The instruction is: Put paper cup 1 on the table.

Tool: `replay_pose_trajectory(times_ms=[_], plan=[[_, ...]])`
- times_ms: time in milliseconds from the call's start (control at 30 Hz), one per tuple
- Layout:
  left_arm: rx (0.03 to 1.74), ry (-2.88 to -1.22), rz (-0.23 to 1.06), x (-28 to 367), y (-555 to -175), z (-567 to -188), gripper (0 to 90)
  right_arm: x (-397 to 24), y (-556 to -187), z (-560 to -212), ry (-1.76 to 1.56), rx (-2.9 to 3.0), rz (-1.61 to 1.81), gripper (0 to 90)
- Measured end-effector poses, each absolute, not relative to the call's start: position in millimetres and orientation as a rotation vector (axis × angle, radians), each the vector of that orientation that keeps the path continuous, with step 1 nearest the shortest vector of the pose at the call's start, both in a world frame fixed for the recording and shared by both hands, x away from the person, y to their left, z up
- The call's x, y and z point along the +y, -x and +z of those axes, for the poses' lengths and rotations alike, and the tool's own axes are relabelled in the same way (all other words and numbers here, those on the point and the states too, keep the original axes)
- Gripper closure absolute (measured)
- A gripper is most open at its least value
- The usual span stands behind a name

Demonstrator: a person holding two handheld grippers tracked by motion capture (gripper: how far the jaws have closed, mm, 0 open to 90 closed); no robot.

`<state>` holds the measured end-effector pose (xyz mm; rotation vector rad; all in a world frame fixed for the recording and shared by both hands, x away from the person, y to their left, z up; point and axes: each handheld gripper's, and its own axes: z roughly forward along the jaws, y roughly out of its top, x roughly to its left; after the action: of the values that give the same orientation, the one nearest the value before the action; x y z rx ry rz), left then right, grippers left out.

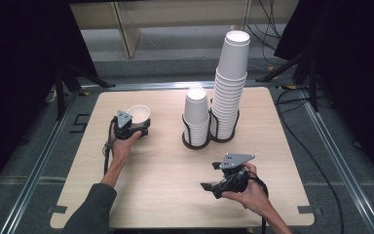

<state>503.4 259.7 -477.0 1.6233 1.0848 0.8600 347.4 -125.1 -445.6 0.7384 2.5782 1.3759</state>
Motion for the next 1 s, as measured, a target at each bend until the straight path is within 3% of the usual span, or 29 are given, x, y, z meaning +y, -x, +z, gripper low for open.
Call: replay_pose_trajectory(times_ms=[1000], plan=[[1.136,-1.751,0.770,267,-487,-482,14.2,-126,-346,-445,-0.732,2.571,1.382,16.2]])
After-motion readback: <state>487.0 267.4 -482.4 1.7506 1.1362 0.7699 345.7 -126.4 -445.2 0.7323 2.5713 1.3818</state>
